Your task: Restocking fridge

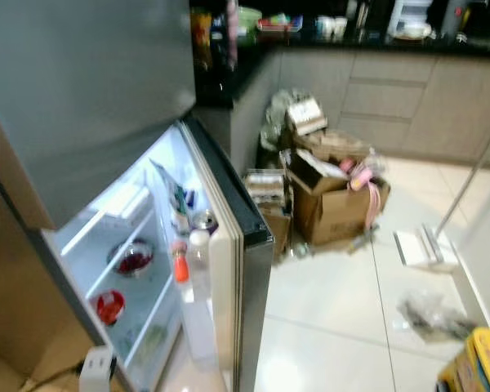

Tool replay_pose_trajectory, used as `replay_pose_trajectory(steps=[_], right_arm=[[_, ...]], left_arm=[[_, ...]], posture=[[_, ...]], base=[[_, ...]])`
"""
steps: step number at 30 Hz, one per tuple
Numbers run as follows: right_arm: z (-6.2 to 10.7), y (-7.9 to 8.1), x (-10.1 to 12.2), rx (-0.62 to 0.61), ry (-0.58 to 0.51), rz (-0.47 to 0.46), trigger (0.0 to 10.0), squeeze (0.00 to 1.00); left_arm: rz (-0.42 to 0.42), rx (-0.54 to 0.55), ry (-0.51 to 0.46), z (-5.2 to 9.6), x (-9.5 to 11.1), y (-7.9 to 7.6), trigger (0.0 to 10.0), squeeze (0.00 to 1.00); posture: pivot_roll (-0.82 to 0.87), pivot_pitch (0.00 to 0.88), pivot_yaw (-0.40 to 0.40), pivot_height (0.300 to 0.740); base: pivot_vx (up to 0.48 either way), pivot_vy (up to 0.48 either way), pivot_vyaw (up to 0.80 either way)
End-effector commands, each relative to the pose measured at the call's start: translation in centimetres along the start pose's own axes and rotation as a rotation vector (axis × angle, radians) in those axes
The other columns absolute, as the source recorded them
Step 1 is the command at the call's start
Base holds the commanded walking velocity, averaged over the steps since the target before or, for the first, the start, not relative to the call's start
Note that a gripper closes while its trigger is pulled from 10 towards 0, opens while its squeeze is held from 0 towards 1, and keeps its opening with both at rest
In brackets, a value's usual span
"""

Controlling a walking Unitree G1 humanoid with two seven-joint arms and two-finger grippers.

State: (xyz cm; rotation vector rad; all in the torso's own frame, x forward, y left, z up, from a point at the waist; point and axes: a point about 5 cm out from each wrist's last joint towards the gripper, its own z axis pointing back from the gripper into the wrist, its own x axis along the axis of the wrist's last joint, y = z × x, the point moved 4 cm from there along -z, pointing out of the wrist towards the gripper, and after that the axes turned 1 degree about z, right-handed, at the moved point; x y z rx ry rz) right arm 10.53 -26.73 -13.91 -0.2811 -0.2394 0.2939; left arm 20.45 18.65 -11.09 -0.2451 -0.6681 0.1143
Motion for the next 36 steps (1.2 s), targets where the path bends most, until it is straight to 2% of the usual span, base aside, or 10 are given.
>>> replay_pose_trajectory(steps=[1, 7, 14, 25, 36], right_arm=[[0.0, -0.5, 1.6, -0.019, -0.050, -0.010, 10.0, 0.00], [0.0, -0.7, 2.6, -0.021, -0.075, 0.018, 10.0, 0.00], [0.0, -1.5, 3.0, -0.034, -0.081, 0.032, 10.0, 0.00], [0.0, -1.2, 2.8, -0.021, -0.079, 0.055, 10.0, 0.00], [0.0, -0.9, 2.7, -0.009, -0.076, 0.067, 10.0, 0.00]], left_arm=[[-0.018, 0.012, -0.027, -0.2, 1.3, 0.2, 10.0, 0.00], [0.011, -0.019, -0.058, -0.5, 2.2, -0.5, 10.0, 0.00], [0.015, -0.055, -0.074, -1.0, 2.9, -2.0, 10.0, 0.00], [0.022, -0.059, -0.072, -0.9, 2.6, -2.0, 10.0, 0.00], [0.039, -0.055, -0.068, -0.8, 2.3, -1.7, 10.0, 0.00]], posture=[[-0.06, 0.000, 0.033, 0.740], [-0.06, 0.000, 0.025, 0.740], [-0.06, 0.000, 0.020, 0.740], [-0.06, 0.000, 0.014, 0.740], [-0.06, 0.000, 0.016, 0.740]], base=[[0.000, 0.000, 0.00], [0.000, 0.000, 0.00], [0.000, -0.405, 0.00], [0.000, 0.000, 0.00], [0.000, -0.437, 0.00]])
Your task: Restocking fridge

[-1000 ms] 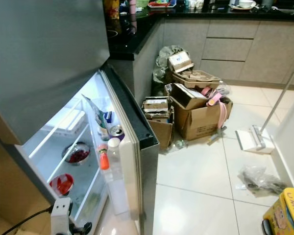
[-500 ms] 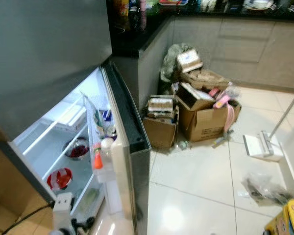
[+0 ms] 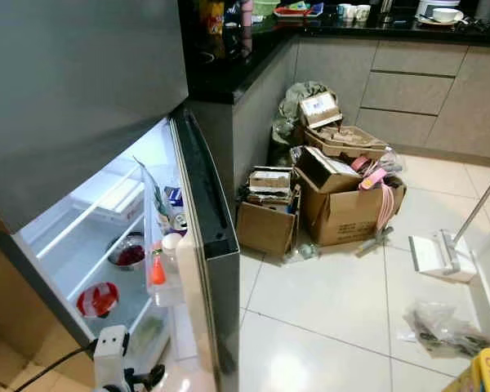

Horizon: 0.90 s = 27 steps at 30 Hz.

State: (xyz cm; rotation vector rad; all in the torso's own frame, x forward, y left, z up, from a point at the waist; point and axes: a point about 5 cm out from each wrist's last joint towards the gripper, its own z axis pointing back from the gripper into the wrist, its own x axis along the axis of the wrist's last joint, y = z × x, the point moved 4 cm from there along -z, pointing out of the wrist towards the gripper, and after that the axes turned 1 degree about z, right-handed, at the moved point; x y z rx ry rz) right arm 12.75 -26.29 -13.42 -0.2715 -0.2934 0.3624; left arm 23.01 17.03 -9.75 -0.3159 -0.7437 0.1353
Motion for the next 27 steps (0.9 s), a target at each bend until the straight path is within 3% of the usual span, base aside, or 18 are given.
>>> replay_pose_trajectory(steps=[1, 5, 7, 9, 10, 16, 19, 20, 23, 27], right_arm=[[0.0, -0.6, 0.4, -0.016, -0.013, 0.009, 10.0, 0.00], [0.0, -0.6, 0.4, -0.016, -0.015, 0.010, 10.0, 0.00], [0.0, -0.7, 0.4, -0.016, -0.016, 0.009, 10.0, 0.00], [0.0, -0.8, 0.4, -0.016, -0.015, 0.009, 10.0, 0.00], [0.0, -0.8, 0.3, -0.016, -0.014, 0.009, 10.0, 0.00], [0.0, -1.0, 0.2, -0.016, -0.012, 0.010, 10.0, 0.00], [0.1, -1.1, 0.2, -0.016, -0.011, 0.012, 10.0, 0.00], [0.1, -1.1, 0.2, -0.016, -0.011, 0.012, 10.0, 0.00], [0.1, -1.0, 0.2, -0.013, -0.011, 0.013, 10.0, 0.00], [0.1, -0.9, 0.1, -0.009, -0.011, 0.015, 10.0, 0.00]], left_arm=[[0.026, 0.014, -0.008, 0.0, 0.1, 0.2, 10.0, 0.00], [0.021, 0.014, -0.028, -0.1, 0.6, 0.0, 10.0, 0.00], [0.026, 0.019, -0.088, -0.5, 2.4, -0.2, 10.0, 0.00], [0.029, 0.019, -0.102, -0.5, 2.8, -0.2, 10.0, 0.00], [0.025, 0.029, -0.145, -0.6, 4.2, -0.1, 10.0, 0.00], [0.034, 0.038, -0.224, -0.7, 6.7, -0.1, 10.0, 0.00], [0.053, -0.027, -0.256, -0.9, 7.6, -1.1, 10.0, 0.00], [0.053, -0.027, -0.256, -0.9, 7.6, -1.1, 10.0, 0.00], [0.046, -0.152, -0.253, -1.1, 7.6, -3.1, 10.0, 0.00], [0.012, -0.215, -0.205, -1.2, 6.6, -4.0, 10.0, 0.00]], posture=[[-0.06, 0.000, 0.013, 0.740], [-0.06, 0.000, 0.011, 0.740], [-0.06, 0.000, 0.011, 0.740], [-0.06, 0.000, 0.011, 0.740], [-0.06, 0.000, 0.008, 0.740], [-0.06, 0.000, 0.007, 0.740], [-0.06, 0.000, 0.005, 0.740], [-0.06, 0.000, 0.005, 0.740], [-0.06, 0.000, 0.003, 0.740], [-0.05, 0.000, 0.004, 0.740]], base=[[0.000, 0.000, 0.00], [0.000, 0.000, 0.00], [0.000, 0.000, 0.00], [0.000, 0.000, 0.00], [0.000, 0.000, 0.00], [0.000, 0.000, 0.00], [0.000, 0.000, 0.00], [0.000, 0.000, 0.00], [0.000, 0.000, 0.00], [0.000, 0.000, 0.00]])
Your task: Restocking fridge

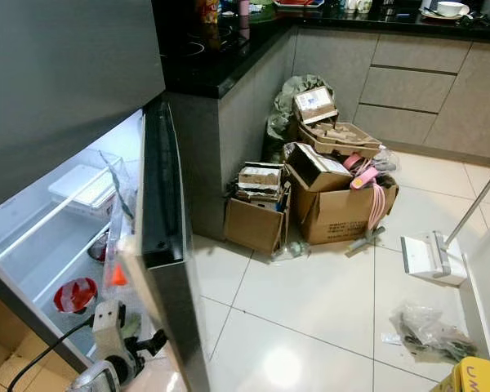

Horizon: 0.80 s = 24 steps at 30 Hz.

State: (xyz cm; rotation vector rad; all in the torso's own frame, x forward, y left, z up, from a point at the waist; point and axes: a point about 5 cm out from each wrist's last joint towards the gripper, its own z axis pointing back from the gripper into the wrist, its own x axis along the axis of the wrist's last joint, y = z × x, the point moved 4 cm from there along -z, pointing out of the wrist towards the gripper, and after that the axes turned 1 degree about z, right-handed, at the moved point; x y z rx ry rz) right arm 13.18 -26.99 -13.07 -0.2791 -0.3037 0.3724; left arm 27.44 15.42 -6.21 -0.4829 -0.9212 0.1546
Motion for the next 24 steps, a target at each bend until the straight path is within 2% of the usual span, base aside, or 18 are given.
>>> replay_pose_trajectory(steps=[1, 2, 3, 5, 6, 10, 12, 16, 18, 21, 23, 24], right_arm=[[0.0, -0.1, -0.1, -0.001, -0.001, 0.005, 10.0, 0.00], [0.0, 0.1, 0.0, 0.002, -0.001, 0.005, 10.0, 0.00], [0.0, 0.1, 0.0, 0.002, -0.001, 0.005, 10.0, 0.00], [0.0, 0.1, 0.0, 0.003, -0.001, 0.006, 10.0, 0.00], [0.0, 0.1, 0.0, 0.003, -0.001, 0.006, 10.0, 0.00], [0.0, 0.2, -0.1, 0.005, 0.000, 0.009, 10.0, 0.00], [0.0, 0.1, -0.1, 0.006, 0.002, 0.011, 10.0, 0.00], [0.0, 0.2, -0.1, 0.008, 0.003, 0.014, 10.0, 0.00], [0.0, 0.2, -0.1, 0.009, 0.003, 0.015, 10.0, 0.00], [0.0, 0.2, -0.1, 0.010, 0.002, 0.016, 10.0, 0.00], [0.0, 0.3, -0.1, 0.011, 0.001, 0.016, 10.0, 0.00], [0.0, 0.3, -0.1, 0.011, 0.002, 0.016, 10.0, 0.00]], left_arm=[[-0.038, -0.057, -0.026, -0.7, 1.3, -1.2, 10.0, 0.00], [-0.053, -0.105, 0.057, -0.2, -0.7, -1.4, 10.0, 0.00], [-0.053, -0.105, 0.057, -0.2, -0.7, -1.4, 10.0, 0.00], [-0.063, -0.149, 0.133, 0.4, -2.4, -1.6, 10.0, 0.00], [-0.063, -0.149, 0.133, 0.4, -2.4, -1.6, 10.0, 0.00], [-0.077, -0.216, 0.277, 2.1, -5.6, -1.1, 10.0, 0.00], [-0.083, -0.235, 0.314, 2.7, -6.5, -0.9, 10.0, 0.00], [-0.072, -0.242, 0.329, 3.3, -6.7, -0.3, 10.0, 0.00], [-0.081, -0.234, 0.338, 3.5, -6.7, 0.0, 10.0, 0.00], [-0.175, -0.151, 0.397, 4.1, -7.3, 1.6, 10.0, 0.00], [-0.254, 0.021, 0.407, 4.4, -6.8, 4.0, 10.0, 0.00], [-0.285, 0.095, 0.389, 4.5, -6.1, 4.9, 0.0, 0.00]], posture=[[-0.05, 0.000, 0.004, 0.740], [-0.06, 0.000, 0.006, 0.740], [-0.06, 0.000, 0.006, 0.740], [-0.06, 0.000, 0.003, 0.740], [-0.06, 0.000, 0.003, 0.740], [-0.05, 0.000, 0.000, 0.740], [-0.05, 0.000, -0.003, 0.740], [-0.05, 0.000, -0.006, 0.740], [-0.05, 0.000, -0.007, 0.740], [-0.05, 0.000, -0.007, 0.740], [-0.05, 0.000, -0.003, 0.740], [-0.05, 0.000, -0.003, 0.740]], base=[[0.000, 0.000, 0.00], [0.000, 0.000, 0.00], [0.000, 0.000, 0.00], [0.000, 0.000, 0.00], [0.000, 0.000, 0.00], [0.000, 0.000, 0.00], [0.000, 0.000, 0.00], [0.000, 0.000, 0.00], [0.000, 0.000, 0.00], [0.000, 0.000, 0.00], [0.000, 0.000, 0.00], [0.000, 0.000, 0.00]])
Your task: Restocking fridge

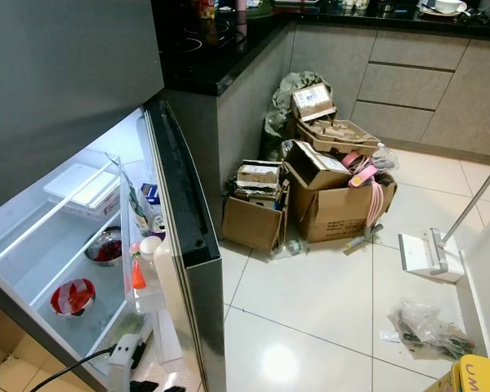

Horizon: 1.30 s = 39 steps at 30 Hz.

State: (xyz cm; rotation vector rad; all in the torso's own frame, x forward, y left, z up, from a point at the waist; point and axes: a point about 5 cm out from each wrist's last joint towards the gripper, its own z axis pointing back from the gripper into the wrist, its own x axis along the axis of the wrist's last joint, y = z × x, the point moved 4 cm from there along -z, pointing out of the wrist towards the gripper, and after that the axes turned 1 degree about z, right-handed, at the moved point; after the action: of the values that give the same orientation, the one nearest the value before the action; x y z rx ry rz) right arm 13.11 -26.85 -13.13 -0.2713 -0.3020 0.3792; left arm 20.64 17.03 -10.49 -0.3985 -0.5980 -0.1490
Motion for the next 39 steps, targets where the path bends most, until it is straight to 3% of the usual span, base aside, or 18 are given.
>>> replay_pose_trajectory(steps=[1, 3, 6, 9, 10, 14, 16, 17, 21, 23, 25, 27, 28, 29, 30, 32, 38, 39], right_arm=[[0.0, 0.1, -0.1, 0.002, 0.002, 0.011, 10.0, 0.00], [0.0, 0.2, -0.1, 0.003, 0.004, 0.012, 10.0, 0.00], [0.0, 0.2, -0.2, 0.003, 0.005, 0.013, 10.0, 0.00], [0.0, 0.2, -0.3, 0.002, 0.006, 0.014, 10.0, 0.00], [0.0, 0.2, -0.3, 0.002, 0.006, 0.014, 10.0, 0.00], [0.0, 0.2, -0.3, 0.001, 0.007, 0.016, 10.0, 0.00], [0.0, 0.1, -0.3, 0.000, 0.008, 0.020, 10.0, 0.00], [0.0, 0.1, -0.3, 0.000, 0.008, 0.020, 10.0, 0.00], [0.0, 0.0, -0.3, -0.002, 0.008, 0.023, 10.0, 0.00], [0.0, 0.0, -0.3, -0.003, 0.008, 0.023, 10.0, 0.00], [0.0, -0.1, -0.4, -0.003, 0.011, 0.023, 10.0, 0.00], [0.0, -0.1, -0.4, -0.002, 0.011, 0.023, 10.0, 0.00], [0.0, 0.0, -0.4, -0.002, 0.011, 0.023, 10.0, 0.00], [0.0, 0.0, -0.4, -0.002, 0.012, 0.022, 10.0, 0.00], [0.0, 0.0, -0.4, -0.002, 0.012, 0.022, 10.0, 0.00], [0.0, 0.0, -0.4, -0.001, 0.012, 0.022, 10.0, 0.00], [0.0, 0.0, -0.3, -0.001, 0.010, 0.022, 10.0, 0.00], [0.0, 0.0, -0.3, -0.001, 0.010, 0.022, 10.0, 0.00]], left_arm=[[-0.035, 0.115, 0.022, 0.8, -0.2, 2.1, 0.0, 0.00], [-0.080, 0.252, -0.021, 1.4, 1.2, 4.0, 0.0, 0.00], [-0.079, 0.322, -0.046, 1.8, 2.0, 4.9, 0.0, 0.00], [0.000, 0.355, -0.166, 1.8, 4.5, 5.3, 0.0, 0.00], [0.000, 0.355, -0.166, 1.8, 4.5, 5.3, 0.0, 0.00], [0.053, 0.339, -0.224, 1.6, 5.7, 4.9, 0.0, 0.00], [0.108, 0.248, -0.326, 0.9, 8.0, 3.3, 0.0, 0.00], [0.108, 0.248, -0.326, 0.9, 8.0, 3.3, 0.0, 0.00], [0.185, 0.119, -0.500, 0.6, 12.1, 1.2, 0.0, 0.00], [0.195, 0.102, -0.537, 0.7, 13.0, 1.0, 0.0, 0.00], [0.245, 0.052, -0.645, 1.3, 15.5, 0.6, 0.0, 0.00], [0.256, 0.039, -0.665, 1.4, 15.9, 0.5, 0.0, 0.00], [0.258, 0.002, -0.687, 1.5, 16.5, 0.1, 4.1, 0.00], [0.257, -0.023, -0.699, 1.5, 16.9, -0.2, 4.1, 0.00], [0.244, -0.062, -0.711, 1.5, 17.4, -0.8, 10.0, 0.00], [0.228, -0.113, -0.722, 1.5, 17.8, -1.5, 10.0, 0.00], [0.083, -0.427, -0.682, 0.8, 18.0, -6.7, 10.0, 0.00], [0.083, -0.427, -0.682, 0.8, 18.0, -6.7, 10.0, 0.00]], posture=[[-0.05, 0.000, -0.003, 0.740], [-0.05, 0.000, -0.006, 0.740], [-0.05, 0.000, -0.004, 0.740], [-0.05, 0.000, -0.008, 0.740], [-0.05, 0.000, -0.008, 0.740], [-0.05, 0.000, -0.009, 0.740], [-0.05, 0.000, -0.009, 0.740], [-0.05, 0.000, -0.009, 0.740], [-0.05, 0.000, -0.011, 0.740], [-0.05, 0.000, -0.011, 0.740], [-0.06, 0.000, -0.011, 0.740], [-0.06, 0.000, -0.011, 0.740], [-0.06, 0.000, -0.012, 0.740], [-0.06, 0.000, -0.012, 0.740], [-0.05, 0.000, -0.012, 0.740], [-0.05, 0.000, -0.012, 0.740], [-0.05, 0.000, -0.012, 0.740], [-0.05, 0.000, -0.012, 0.740]], base=[[0.000, 0.000, 0.00], [0.000, 0.000, 0.00], [0.000, 0.000, 0.00], [0.000, 0.000, 0.00], [0.000, 0.000, 0.00], [0.000, 0.000, 0.00], [0.000, 0.000, 0.00], [0.000, 0.000, 0.00], [0.000, 0.000, 0.00], [0.000, 0.000, 0.00], [0.000, 0.000, 0.00], [0.000, 0.000, 0.00], [0.000, 0.000, 0.00], [0.000, 0.000, 0.00], [0.000, 0.000, 0.00], [0.000, 0.000, 0.00], [0.000, 0.000, 0.00], [0.000, 0.000, 0.00]])
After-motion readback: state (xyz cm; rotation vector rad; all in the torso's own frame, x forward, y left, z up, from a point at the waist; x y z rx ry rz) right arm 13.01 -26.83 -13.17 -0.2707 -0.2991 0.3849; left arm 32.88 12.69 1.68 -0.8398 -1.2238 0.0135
